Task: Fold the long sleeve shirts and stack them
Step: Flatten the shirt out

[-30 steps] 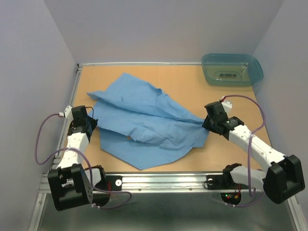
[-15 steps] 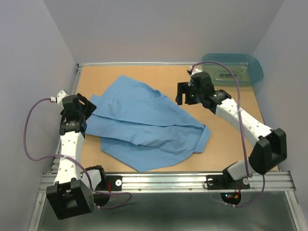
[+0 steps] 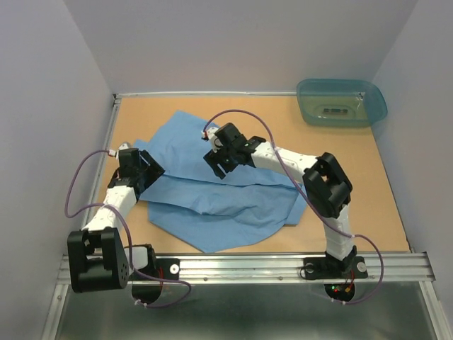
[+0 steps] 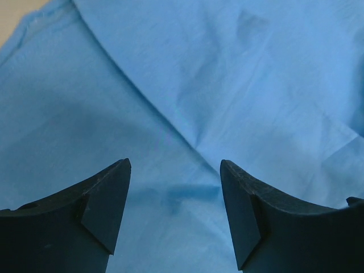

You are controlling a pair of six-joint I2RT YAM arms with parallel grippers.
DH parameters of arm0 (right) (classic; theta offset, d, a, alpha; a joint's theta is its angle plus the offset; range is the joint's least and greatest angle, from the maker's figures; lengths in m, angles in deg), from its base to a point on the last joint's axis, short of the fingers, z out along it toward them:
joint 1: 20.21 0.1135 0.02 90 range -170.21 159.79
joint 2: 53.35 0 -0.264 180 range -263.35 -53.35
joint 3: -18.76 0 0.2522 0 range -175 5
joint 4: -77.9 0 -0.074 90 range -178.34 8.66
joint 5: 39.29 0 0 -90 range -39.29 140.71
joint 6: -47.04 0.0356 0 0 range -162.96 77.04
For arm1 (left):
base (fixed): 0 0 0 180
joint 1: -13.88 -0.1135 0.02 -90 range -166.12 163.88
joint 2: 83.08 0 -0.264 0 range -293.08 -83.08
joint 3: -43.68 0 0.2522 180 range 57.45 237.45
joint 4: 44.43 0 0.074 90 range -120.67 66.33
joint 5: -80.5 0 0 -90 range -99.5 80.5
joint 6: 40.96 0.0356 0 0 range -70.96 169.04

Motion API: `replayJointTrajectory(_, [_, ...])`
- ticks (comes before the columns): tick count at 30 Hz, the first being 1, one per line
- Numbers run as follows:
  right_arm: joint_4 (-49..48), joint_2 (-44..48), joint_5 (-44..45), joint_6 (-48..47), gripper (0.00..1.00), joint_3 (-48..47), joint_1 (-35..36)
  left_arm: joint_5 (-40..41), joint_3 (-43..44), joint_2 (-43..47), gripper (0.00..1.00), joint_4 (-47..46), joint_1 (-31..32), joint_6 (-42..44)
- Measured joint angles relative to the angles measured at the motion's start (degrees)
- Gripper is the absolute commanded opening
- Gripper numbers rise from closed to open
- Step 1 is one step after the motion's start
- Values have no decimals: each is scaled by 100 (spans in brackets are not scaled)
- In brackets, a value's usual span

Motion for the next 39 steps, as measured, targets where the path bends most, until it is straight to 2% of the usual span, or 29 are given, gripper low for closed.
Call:
replayJointTrajectory(4, [-20,-391,-153,-289,69,-372,348,-7,-269,-352,74,-83,0,-197])
replayJointTrajectory(14, [-282,-905,-787,-472,64,-752,798,103,-431,-238,74,-365,0,-442])
replayJointTrajectory(22, [-492,-1373,-734,-404,40,-951,813,61,-651,-345,74,-555,0,-568])
replayJointTrajectory(25, [-612,-1373,-614,-352,25,-977,809,7,-750,-400,74,-680,0,-658])
replayJointTrajectory(26, [-660,-1373,-529,-330,16,-977,811,-7,-796,-407,73,-713,0,-697])
replayJointTrajectory(29, [-719,-1373,-286,-304,3,-977,811,-31,-942,-433,73,-767,0,-778])
replayJointTrajectory(30, [-750,-1373,-168,-295,1,-977,811,-37,-973,-439,73,-824,0,-811])
replayJointTrajectory(35, [-800,-1370,573,-326,1,-1082,767,-55,-1008,-444,72,-931,0,-920])
replayJointTrajectory(39, [-774,-1370,1226,-479,1,-1591,647,-81,-1051,-446,72,-1023,0,-964])
